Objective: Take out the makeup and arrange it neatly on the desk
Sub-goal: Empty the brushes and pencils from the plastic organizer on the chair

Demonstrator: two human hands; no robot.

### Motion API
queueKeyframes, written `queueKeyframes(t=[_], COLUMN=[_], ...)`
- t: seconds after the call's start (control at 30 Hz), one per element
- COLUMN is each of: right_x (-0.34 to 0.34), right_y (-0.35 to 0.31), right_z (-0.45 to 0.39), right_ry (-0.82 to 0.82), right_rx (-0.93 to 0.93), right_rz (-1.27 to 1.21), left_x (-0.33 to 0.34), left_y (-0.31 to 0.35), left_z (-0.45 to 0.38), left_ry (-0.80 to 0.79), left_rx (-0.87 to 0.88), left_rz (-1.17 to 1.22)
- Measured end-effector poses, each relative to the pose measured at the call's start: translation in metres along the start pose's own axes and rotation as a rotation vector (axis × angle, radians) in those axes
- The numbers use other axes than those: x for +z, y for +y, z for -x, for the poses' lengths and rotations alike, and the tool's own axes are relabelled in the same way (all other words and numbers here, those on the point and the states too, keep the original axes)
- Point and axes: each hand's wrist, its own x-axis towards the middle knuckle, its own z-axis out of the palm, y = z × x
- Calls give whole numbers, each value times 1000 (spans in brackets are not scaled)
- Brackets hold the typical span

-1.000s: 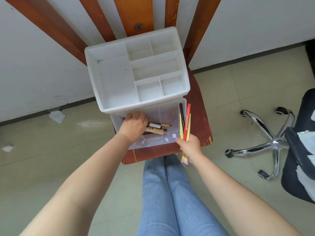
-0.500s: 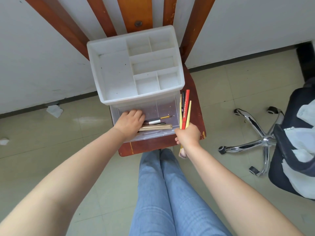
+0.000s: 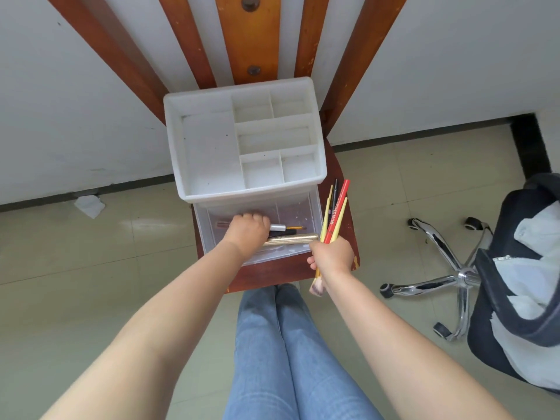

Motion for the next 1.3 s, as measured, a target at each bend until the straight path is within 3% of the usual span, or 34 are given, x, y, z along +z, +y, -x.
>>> queueKeyframes(t=[0.17, 0.33, 0.4, 0.5, 0.77, 1.0, 1.07, 1.2, 1.3], right_x=[-1, -6, -8, -11, -12, 0, 15, 42, 54], right_y=[0, -1, 0, 2, 8, 5, 8, 10, -4], right_z=[1, 3, 4, 5, 3, 18, 31, 52, 48], right_ry=[-4, -25, -47, -74, -77, -132, -169, -289, -268], right_rx=[3, -1, -10, -20, -19, -35, -148, -580, -760], right_rz=[-23, -38, -37, -50, -135, -494, -286, 371, 602], left_x=[-8, -16, -20, -24, -24, -27, -26, -25, -17], left_y=[-3, -19, -15, -1, 4, -14, -19, -32, -43], left_z=[-4, 11, 15, 11, -5, 36, 59, 102, 123], left_ry=[-57, -59, -37, -67, -80, 29, 97, 172, 177], left_rx=[-30, -223, -190, -72, 0, -212, -291, -517, -649], left_rz=[53, 446, 569, 545, 275, 454, 549, 797, 869])
